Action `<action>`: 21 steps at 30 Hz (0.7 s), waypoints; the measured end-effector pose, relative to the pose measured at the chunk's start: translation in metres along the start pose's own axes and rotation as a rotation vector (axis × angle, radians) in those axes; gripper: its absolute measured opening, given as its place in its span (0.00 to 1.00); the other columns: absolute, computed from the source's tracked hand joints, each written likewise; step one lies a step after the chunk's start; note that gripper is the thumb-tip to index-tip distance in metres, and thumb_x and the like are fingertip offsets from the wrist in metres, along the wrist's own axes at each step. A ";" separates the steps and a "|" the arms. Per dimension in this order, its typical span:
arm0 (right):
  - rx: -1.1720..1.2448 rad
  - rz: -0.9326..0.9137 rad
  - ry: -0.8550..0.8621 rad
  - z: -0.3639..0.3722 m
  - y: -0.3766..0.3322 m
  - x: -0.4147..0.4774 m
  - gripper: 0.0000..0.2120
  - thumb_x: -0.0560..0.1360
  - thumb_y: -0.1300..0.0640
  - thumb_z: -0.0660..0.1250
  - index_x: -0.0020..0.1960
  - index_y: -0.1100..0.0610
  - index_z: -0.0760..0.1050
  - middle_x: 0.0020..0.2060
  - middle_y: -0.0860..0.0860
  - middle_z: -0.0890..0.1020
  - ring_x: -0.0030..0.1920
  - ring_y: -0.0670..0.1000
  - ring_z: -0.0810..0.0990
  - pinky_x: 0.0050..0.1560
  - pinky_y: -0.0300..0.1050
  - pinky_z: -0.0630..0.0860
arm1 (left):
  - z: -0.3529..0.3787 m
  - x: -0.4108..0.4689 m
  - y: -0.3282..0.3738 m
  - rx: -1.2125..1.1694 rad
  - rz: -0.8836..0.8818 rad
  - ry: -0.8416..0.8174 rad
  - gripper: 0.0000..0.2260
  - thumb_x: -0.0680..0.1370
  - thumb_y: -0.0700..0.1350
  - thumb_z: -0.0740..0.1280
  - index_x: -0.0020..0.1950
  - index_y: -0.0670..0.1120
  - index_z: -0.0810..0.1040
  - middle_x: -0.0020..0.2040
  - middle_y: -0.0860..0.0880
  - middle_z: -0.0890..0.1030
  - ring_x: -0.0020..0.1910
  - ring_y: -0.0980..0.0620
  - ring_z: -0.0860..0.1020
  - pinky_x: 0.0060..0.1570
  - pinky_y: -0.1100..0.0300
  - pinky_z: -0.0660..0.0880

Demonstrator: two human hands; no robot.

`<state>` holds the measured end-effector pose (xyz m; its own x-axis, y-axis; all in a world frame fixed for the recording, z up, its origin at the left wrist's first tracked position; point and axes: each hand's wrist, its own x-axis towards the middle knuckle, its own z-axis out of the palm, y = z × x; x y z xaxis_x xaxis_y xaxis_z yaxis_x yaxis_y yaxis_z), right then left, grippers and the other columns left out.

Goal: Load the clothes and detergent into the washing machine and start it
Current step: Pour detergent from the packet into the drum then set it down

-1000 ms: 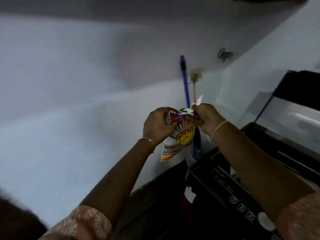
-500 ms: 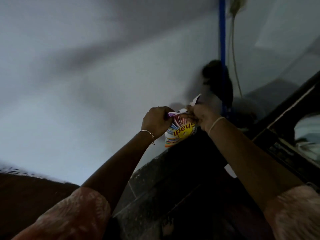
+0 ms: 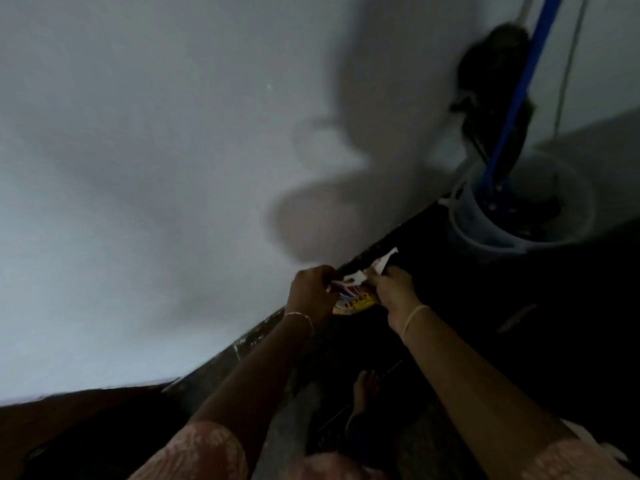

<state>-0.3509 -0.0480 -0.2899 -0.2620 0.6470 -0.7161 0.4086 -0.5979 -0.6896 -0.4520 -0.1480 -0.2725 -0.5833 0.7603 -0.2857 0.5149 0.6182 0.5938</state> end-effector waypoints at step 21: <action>-0.209 0.122 0.007 0.077 0.133 0.238 0.15 0.77 0.60 0.66 0.62 0.64 0.76 0.60 0.62 0.79 0.59 0.64 0.78 0.58 0.61 0.76 | 0.160 0.146 -0.164 0.142 -0.097 -0.243 0.15 0.78 0.45 0.66 0.64 0.46 0.77 0.61 0.45 0.80 0.61 0.47 0.77 0.58 0.58 0.71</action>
<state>-0.4261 -0.0097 -0.5600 -0.1936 0.5797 -0.7915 0.6093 -0.5613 -0.5602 -0.5211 -0.1070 -0.5317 -0.4750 0.7115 -0.5178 0.5569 0.6987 0.4491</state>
